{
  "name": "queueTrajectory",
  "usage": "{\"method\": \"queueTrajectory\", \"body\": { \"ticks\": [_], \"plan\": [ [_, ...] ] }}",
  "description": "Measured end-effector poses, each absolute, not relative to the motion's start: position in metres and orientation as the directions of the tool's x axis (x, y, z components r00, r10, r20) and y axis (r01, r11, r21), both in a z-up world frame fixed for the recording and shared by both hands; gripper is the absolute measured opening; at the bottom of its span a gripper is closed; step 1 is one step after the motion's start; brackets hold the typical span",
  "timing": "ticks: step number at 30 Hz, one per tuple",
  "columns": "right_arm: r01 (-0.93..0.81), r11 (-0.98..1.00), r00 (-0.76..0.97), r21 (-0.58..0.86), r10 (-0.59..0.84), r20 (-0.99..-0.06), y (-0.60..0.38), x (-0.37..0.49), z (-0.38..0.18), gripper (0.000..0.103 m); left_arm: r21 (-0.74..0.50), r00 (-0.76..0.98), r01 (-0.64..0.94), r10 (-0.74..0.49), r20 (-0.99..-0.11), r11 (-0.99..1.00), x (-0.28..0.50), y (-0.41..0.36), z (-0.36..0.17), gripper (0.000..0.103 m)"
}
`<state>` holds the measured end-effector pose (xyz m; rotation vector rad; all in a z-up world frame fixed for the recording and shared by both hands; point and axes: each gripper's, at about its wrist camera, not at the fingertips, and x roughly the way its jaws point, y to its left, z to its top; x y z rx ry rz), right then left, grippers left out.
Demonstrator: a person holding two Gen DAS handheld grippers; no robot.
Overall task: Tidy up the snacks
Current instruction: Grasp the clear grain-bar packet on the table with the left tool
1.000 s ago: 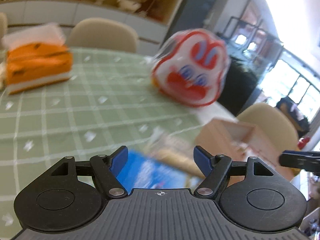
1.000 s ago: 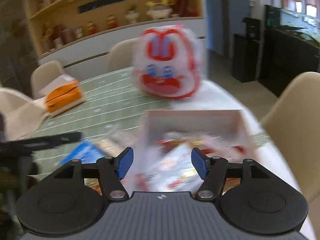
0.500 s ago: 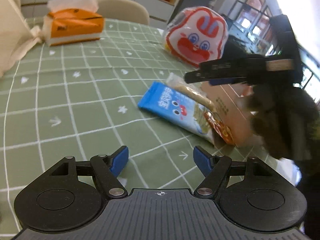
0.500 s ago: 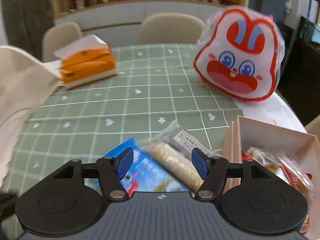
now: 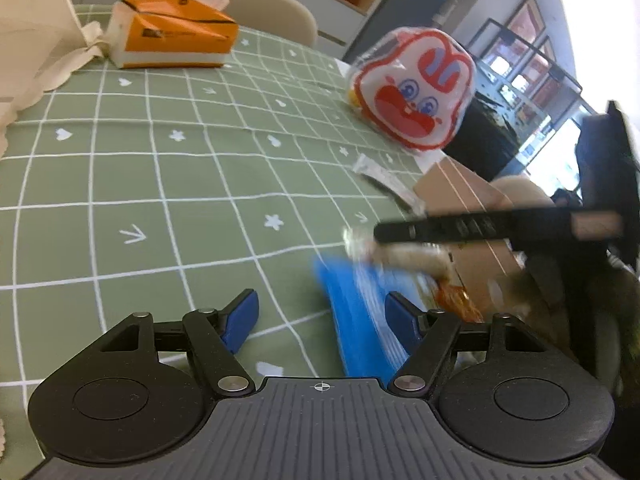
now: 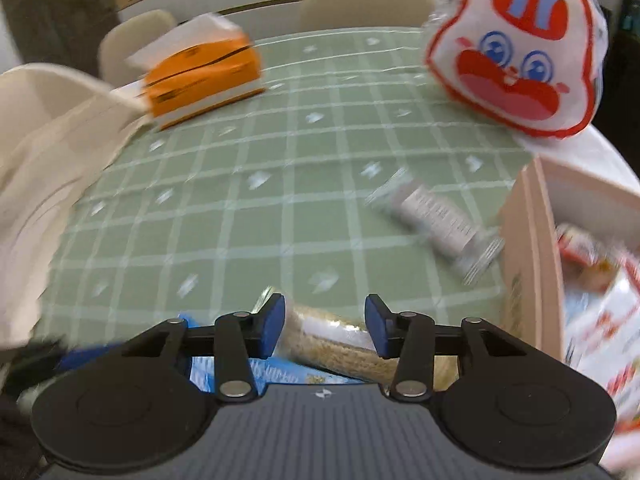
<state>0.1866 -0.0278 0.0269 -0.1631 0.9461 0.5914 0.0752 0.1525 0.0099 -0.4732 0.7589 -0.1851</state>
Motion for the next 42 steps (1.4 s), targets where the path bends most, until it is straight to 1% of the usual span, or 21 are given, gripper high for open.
{"method": "queueTrajectory", "body": {
  "ticks": [4, 6, 8, 11, 13, 14, 15, 17, 21, 24, 28, 32, 37, 42],
  "plan": [
    [-0.572, 0.799, 0.392, 0.183, 0.462, -0.795, -0.044, 0.153, 0.03, 0.044, -0.475, 0.71, 0.016, -0.344, -0.615, 0.88, 0.073, 0.147, 0.01, 0.074],
    [-0.584, 0.791, 0.394, 0.183, 0.474, -0.787, -0.053, 0.139, 0.03, 0.044, -0.472, 0.71, 0.024, -0.347, -0.612, 0.881, 0.072, 0.144, 0.012, 0.074],
    [-0.593, 0.79, 0.416, 0.155, 0.466, -0.781, -0.064, 0.125, 0.029, 0.044, -0.466, 0.711, 0.04, -0.352, -0.608, 0.884, 0.07, 0.141, 0.015, 0.074],
    [-0.61, 0.79, 0.48, 0.062, 0.431, -0.764, -0.078, 0.1, 0.029, 0.047, -0.44, 0.708, 0.08, -0.361, -0.607, 0.895, 0.067, 0.131, 0.02, 0.074],
    [-0.606, 0.795, 0.538, -0.01, 0.401, -0.741, -0.087, 0.082, 0.03, 0.057, -0.419, 0.706, 0.106, -0.365, -0.607, 0.902, 0.064, 0.123, 0.022, 0.074],
    [-0.601, 0.798, 0.571, -0.046, 0.389, -0.723, -0.092, 0.07, 0.031, 0.069, -0.405, 0.707, 0.114, -0.36, -0.608, 0.907, 0.063, 0.118, 0.022, 0.074],
    [-0.598, 0.798, 0.598, -0.076, 0.381, -0.705, -0.096, 0.059, 0.032, 0.075, -0.387, 0.709, 0.119, -0.351, -0.611, 0.914, 0.062, 0.114, 0.023, 0.074],
    [-0.606, 0.787, 0.627, -0.118, 0.381, -0.679, -0.101, 0.039, 0.03, 0.075, -0.347, 0.713, 0.126, -0.328, -0.62, 0.929, 0.059, 0.106, 0.024, 0.074],
    [-0.611, 0.776, 0.647, -0.158, 0.374, -0.664, -0.104, 0.01, 0.022, 0.075, -0.29, 0.72, 0.143, -0.301, -0.626, 0.946, 0.053, 0.094, 0.026, 0.074],
    [-0.598, 0.778, 0.661, -0.191, 0.344, -0.667, -0.113, -0.003, 0.012, 0.075, -0.268, 0.721, 0.166, -0.303, -0.624, 0.949, 0.047, 0.087, 0.029, 0.074],
    [-0.551, 0.807, 0.703, -0.215, 0.309, -0.641, -0.141, -0.015, 0.009, 0.075, -0.262, 0.714, 0.198, -0.322, -0.621, 0.945, 0.043, 0.079, 0.03, 0.074],
    [-0.465, 0.862, 0.733, -0.201, 0.247, -0.634, -0.179, -0.011, 0.004, 0.077, -0.25, 0.699, 0.244, -0.348, -0.624, 0.937, 0.042, 0.069, 0.028, 0.074],
    [-0.364, 0.924, 0.741, -0.112, 0.215, -0.636, -0.218, 0.002, 0.001, 0.077, -0.216, 0.667, 0.335, -0.393, -0.633, 0.917, 0.04, 0.041, 0.025, 0.072],
    [-0.344, 0.939, 0.707, 0.021, 0.273, -0.653, -0.237, 0.013, -0.012, 0.079, -0.132, 0.678, 0.385, -0.378, -0.63, 0.913, 0.045, 0.009, 0.024, 0.071]
  ]
}}
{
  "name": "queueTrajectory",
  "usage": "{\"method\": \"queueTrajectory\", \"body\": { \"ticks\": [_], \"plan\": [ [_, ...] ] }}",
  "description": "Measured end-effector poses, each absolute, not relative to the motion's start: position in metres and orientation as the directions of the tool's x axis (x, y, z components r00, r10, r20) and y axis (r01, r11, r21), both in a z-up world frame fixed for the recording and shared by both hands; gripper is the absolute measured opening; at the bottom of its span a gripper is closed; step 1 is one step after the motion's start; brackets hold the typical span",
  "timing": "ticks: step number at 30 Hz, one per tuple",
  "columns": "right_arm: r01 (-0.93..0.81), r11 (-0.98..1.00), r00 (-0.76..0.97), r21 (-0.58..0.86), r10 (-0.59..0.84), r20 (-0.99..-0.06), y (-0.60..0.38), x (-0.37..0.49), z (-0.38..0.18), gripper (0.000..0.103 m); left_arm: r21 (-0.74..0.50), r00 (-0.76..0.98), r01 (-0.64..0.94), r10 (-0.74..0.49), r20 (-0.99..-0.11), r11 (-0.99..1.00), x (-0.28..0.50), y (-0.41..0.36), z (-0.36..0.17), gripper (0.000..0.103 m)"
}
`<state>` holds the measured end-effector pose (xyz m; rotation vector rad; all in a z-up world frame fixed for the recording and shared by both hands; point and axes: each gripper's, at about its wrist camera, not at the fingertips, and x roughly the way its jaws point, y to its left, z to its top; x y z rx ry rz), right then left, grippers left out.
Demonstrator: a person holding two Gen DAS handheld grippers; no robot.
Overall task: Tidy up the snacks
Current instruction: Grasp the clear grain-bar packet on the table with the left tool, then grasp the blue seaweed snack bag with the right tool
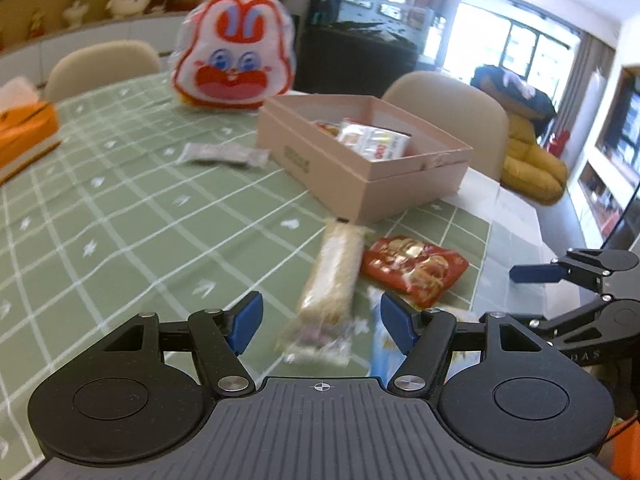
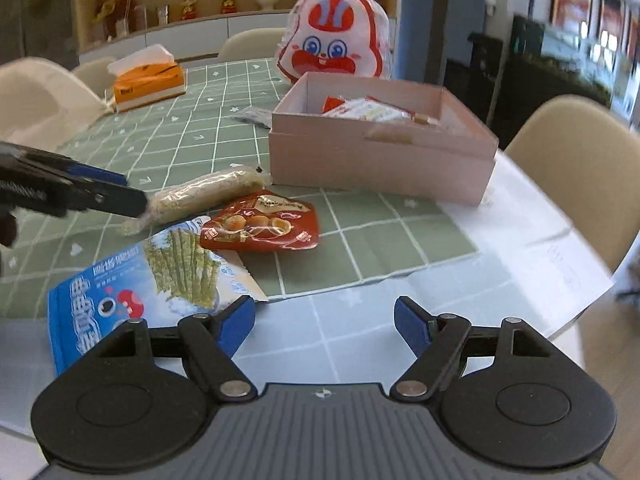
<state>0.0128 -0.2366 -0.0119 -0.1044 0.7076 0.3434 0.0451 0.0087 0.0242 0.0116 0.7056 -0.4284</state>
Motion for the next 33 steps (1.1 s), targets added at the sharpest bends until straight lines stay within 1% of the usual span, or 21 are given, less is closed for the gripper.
{"method": "queueTrajectory", "body": {
  "ticks": [2, 4, 6, 8, 11, 12, 13, 16, 18, 21, 26, 28, 31, 33],
  "plan": [
    [-0.346, 0.937, 0.71, 0.047, 0.295, -0.64, -0.239, 0.012, -0.017, 0.083, -0.103, 0.677, 0.402, -0.371, -0.635, 0.91, 0.053, -0.005, 0.023, 0.07],
    [-0.358, 0.933, 0.723, 0.026, 0.295, -0.624, -0.236, 0.007, -0.021, 0.084, -0.077, 0.667, 0.415, -0.361, -0.652, 0.906, 0.063, -0.016, 0.019, 0.059],
    [-0.366, 0.93, 0.734, 0.028, 0.307, -0.606, -0.237, 0.001, -0.023, 0.086, -0.053, 0.666, 0.407, -0.336, -0.666, 0.912, 0.074, -0.024, 0.015, 0.054],
    [-0.378, 0.925, 0.74, 0.029, 0.321, -0.591, -0.239, -0.003, -0.025, 0.086, -0.043, 0.674, 0.391, -0.318, -0.667, 0.919, 0.083, -0.028, 0.011, 0.054],
    [-0.395, 0.918, 0.736, 0.029, 0.336, -0.589, -0.243, -0.006, -0.025, 0.089, -0.066, 0.664, 0.374, -0.317, -0.677, 0.925, 0.092, -0.029, 0.005, 0.053],
    [-0.402, 0.915, 0.733, 0.028, 0.34, -0.589, -0.243, -0.007, -0.025, 0.09, -0.067, 0.666, 0.374, -0.318, -0.675, 0.925, 0.092, -0.028, 0.005, 0.049],
    [-0.408, 0.912, 0.729, 0.029, 0.345, -0.591, -0.244, -0.006, -0.025, 0.091, -0.071, 0.663, 0.374, -0.32, -0.677, 0.925, 0.091, -0.026, 0.006, 0.041],
    [-0.427, 0.904, 0.714, 0.031, 0.358, -0.602, -0.243, -0.005, -0.024, 0.095, -0.104, 0.646, 0.354, -0.323, -0.691, 0.93, 0.084, -0.014, 0.009, 0.035],
    [-0.431, 0.902, 0.71, 0.032, 0.361, -0.605, -0.241, -0.004, -0.025, 0.099, -0.103, 0.653, 0.326, -0.303, -0.695, 0.94, 0.073, -0.002, 0.01, 0.035],
    [-0.422, 0.906, 0.698, 0.033, 0.348, -0.625, -0.239, -0.005, -0.024, 0.103, -0.073, 0.679, 0.285, -0.255, -0.688, 0.956, 0.054, 0.016, 0.01, 0.035],
    [-0.431, 0.902, 0.646, 0.032, 0.333, -0.687, -0.234, -0.002, -0.018, 0.102, -0.125, 0.704, 0.234, -0.257, -0.662, 0.964, 0.027, 0.047, 0.006, 0.035],
    [-0.399, 0.916, 0.637, 0.045, 0.313, -0.705, -0.231, 0.0, -0.014, 0.099, -0.141, 0.711, 0.232, -0.267, -0.651, 0.962, 0.02, 0.052, 0.005, 0.035],
    [-0.352, 0.934, 0.654, 0.065, 0.295, -0.697, -0.224, -0.002, -0.007, 0.098, -0.157, 0.713, 0.237, -0.282, -0.642, 0.959, 0.014, 0.057, 0.005, 0.035],
    [-0.333, 0.942, 0.692, 0.035, 0.27, -0.669, -0.212, -0.01, 0.001, 0.098, -0.17, 0.711, 0.24, -0.292, -0.639, 0.956, 0.012, 0.058, 0.005, 0.035]
  ]
}}
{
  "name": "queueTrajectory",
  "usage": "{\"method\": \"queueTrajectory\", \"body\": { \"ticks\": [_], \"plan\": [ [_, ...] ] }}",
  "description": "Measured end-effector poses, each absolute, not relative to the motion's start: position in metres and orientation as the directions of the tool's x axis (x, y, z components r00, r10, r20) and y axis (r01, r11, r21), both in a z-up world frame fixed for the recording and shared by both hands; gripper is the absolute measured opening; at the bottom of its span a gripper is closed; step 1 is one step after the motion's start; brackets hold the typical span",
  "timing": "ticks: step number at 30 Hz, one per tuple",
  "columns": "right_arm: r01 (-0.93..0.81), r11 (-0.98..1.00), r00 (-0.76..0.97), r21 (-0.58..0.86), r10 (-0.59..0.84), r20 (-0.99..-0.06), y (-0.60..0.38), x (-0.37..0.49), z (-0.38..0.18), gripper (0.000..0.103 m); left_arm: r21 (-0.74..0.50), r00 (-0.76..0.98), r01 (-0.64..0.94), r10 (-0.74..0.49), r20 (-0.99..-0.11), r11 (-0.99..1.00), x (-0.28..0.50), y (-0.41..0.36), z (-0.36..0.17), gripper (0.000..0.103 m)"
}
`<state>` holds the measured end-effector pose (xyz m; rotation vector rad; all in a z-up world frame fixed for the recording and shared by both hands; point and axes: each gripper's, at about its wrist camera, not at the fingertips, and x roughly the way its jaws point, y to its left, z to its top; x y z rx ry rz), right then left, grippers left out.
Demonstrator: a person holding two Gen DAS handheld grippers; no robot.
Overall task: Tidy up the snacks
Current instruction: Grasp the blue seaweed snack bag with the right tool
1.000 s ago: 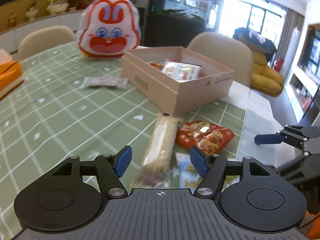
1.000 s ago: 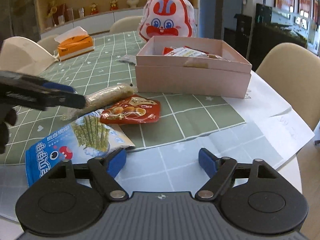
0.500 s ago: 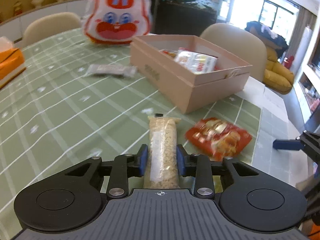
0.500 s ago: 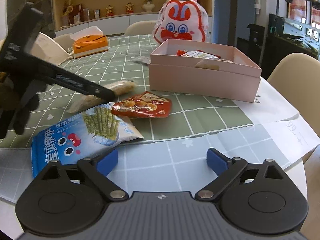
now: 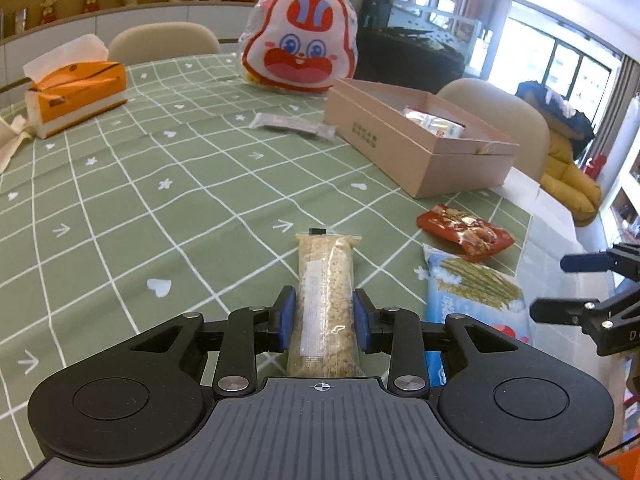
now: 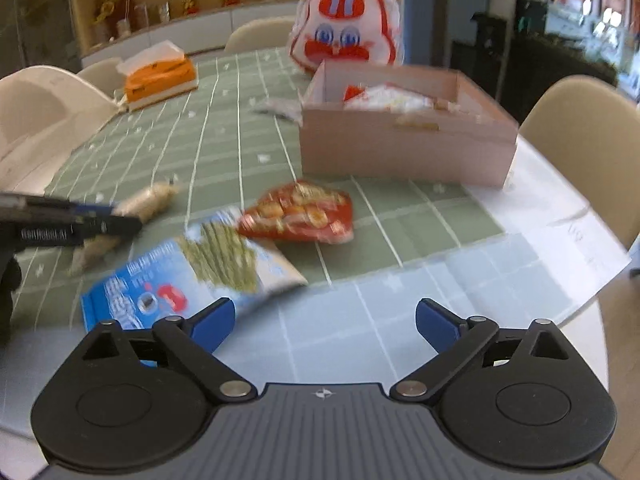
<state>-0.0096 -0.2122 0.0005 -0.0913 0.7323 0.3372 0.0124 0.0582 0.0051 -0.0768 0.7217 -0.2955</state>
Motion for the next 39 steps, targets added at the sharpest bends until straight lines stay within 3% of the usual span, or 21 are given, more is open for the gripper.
{"method": "queueTrajectory", "body": {
  "ticks": [4, 14, 28, 31, 35, 39],
  "plan": [
    [-0.346, 0.938, 0.751, -0.039, 0.251, -0.611, -0.179, -0.025, 0.013, 0.098, -0.172, 0.719, 0.258, -0.308, -0.623, 0.951, 0.009, 0.06, 0.003, 0.036],
    [-0.497, 0.862, 0.707, -0.102, 0.334, -0.624, -0.105, -0.035, -0.003, 0.098, -0.261, 0.727, 0.214, -0.332, -0.602, 0.941, 0.004, 0.069, 0.001, 0.035],
    [-0.376, 0.912, 0.761, -0.167, 0.201, -0.617, -0.156, -0.044, -0.001, 0.098, -0.19, 0.738, 0.23, -0.298, -0.605, 0.955, 0.0, 0.059, 0.001, 0.035],
    [-0.342, 0.935, 0.743, -0.1, 0.204, -0.637, -0.176, -0.039, -0.001, 0.098, -0.184, 0.741, 0.23, -0.295, -0.603, 0.956, -0.002, 0.058, 0.001, 0.035],
    [-0.281, 0.953, 0.672, 0.11, 0.278, -0.686, -0.198, -0.022, -0.007, 0.101, -0.178, 0.743, 0.231, -0.291, -0.603, 0.957, -0.003, 0.057, 0.001, 0.035],
    [-0.242, 0.942, 0.656, 0.232, 0.335, -0.677, -0.197, -0.012, -0.007, 0.101, -0.177, 0.744, 0.231, -0.291, -0.602, 0.957, -0.003, 0.057, 0.0, 0.035]
  ]
}}
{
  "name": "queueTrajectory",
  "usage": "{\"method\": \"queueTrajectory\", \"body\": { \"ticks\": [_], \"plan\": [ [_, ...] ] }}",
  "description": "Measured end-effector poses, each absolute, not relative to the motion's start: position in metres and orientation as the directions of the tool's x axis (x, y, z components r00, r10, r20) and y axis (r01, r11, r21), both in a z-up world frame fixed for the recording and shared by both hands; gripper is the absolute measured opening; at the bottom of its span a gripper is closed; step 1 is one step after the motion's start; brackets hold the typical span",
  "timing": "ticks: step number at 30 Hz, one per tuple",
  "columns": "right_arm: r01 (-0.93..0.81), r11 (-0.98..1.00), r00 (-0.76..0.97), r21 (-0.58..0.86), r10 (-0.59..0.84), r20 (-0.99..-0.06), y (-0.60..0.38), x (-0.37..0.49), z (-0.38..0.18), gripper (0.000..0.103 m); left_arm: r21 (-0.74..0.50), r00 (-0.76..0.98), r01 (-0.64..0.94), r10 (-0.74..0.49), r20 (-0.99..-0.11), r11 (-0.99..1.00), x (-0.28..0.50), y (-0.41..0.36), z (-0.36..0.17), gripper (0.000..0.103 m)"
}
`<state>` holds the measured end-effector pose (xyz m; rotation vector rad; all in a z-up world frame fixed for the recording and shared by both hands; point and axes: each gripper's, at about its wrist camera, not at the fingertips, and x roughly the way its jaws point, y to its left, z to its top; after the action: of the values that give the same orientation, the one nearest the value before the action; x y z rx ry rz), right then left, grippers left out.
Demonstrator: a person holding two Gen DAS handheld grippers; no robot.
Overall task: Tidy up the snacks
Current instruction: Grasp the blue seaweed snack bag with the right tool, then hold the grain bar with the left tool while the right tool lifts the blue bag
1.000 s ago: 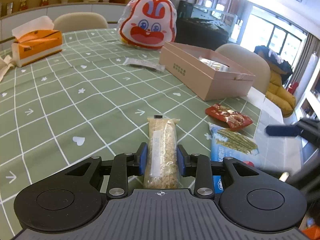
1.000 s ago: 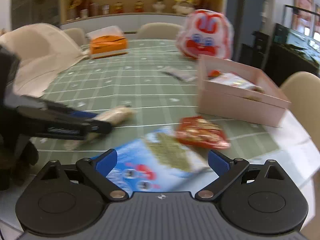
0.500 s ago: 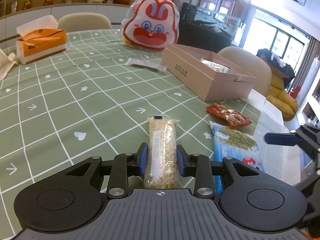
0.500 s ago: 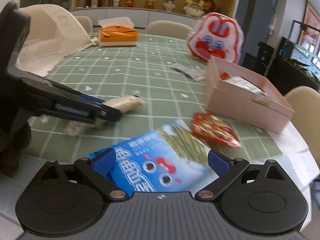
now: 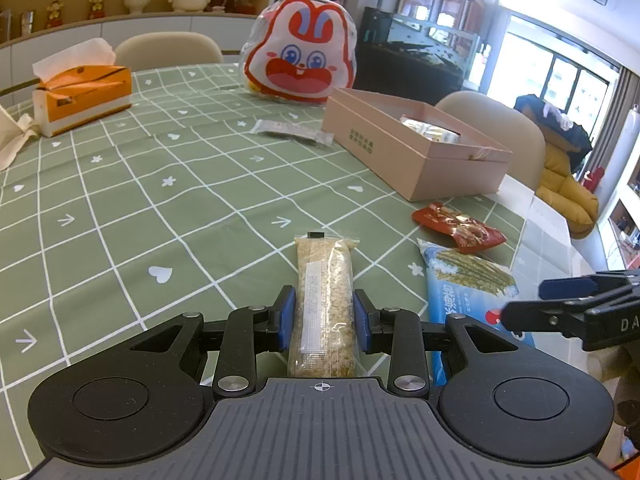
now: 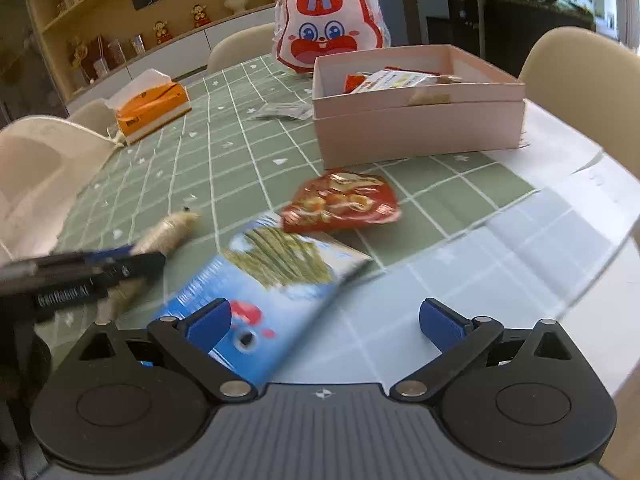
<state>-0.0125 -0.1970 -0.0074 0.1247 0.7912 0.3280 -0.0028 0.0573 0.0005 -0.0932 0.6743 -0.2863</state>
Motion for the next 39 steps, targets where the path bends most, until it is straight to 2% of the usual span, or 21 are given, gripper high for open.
{"method": "queueTrajectory", "body": {
  "ticks": [2, 6, 14, 18, 22, 31, 36, 39],
  "plan": [
    [-0.27, 0.935, 0.65, 0.23, 0.354, -0.673, -0.185, -0.011, -0.008, 0.101, -0.177, 0.744, 0.231, -0.291, -0.602, 0.957, -0.003, 0.057, 0.0, 0.035],
    [-0.336, 0.932, 0.665, 0.138, 0.339, -0.666, -0.153, -0.013, -0.012, 0.101, -0.177, 0.744, 0.231, -0.291, -0.602, 0.957, -0.003, 0.057, 0.0, 0.035],
    [-0.345, 0.924, 0.653, 0.167, 0.364, -0.665, -0.134, -0.009, -0.008, 0.1, -0.172, 0.735, 0.229, -0.286, -0.614, 0.958, -0.002, 0.057, 0.002, 0.033],
    [-0.347, 0.912, 0.635, 0.22, 0.401, -0.66, -0.132, -0.002, -0.006, 0.1, -0.271, 0.683, 0.185, -0.322, -0.655, 0.945, 0.006, 0.071, 0.008, 0.034],
    [-0.368, 0.918, 0.642, 0.145, 0.364, -0.675, -0.121, -0.005, -0.008, 0.1, -0.32, 0.658, 0.166, -0.346, -0.668, 0.933, 0.01, 0.078, 0.01, 0.034],
    [-0.445, 0.888, 0.628, 0.114, 0.4, -0.667, -0.129, -0.022, -0.009, 0.1, -0.308, 0.658, 0.17, -0.34, -0.671, 0.936, 0.009, 0.076, 0.01, 0.034],
    [-0.46, 0.887, 0.654, 0.038, 0.367, -0.662, -0.147, -0.034, -0.006, 0.1, -0.309, 0.659, 0.168, -0.34, -0.671, 0.936, 0.008, 0.076, 0.01, 0.034],
    [-0.435, 0.899, 0.657, 0.052, 0.357, -0.664, -0.16, -0.035, -0.006, 0.1, -0.294, 0.662, 0.174, -0.333, -0.671, 0.94, 0.007, 0.073, 0.01, 0.034]
  ]
}}
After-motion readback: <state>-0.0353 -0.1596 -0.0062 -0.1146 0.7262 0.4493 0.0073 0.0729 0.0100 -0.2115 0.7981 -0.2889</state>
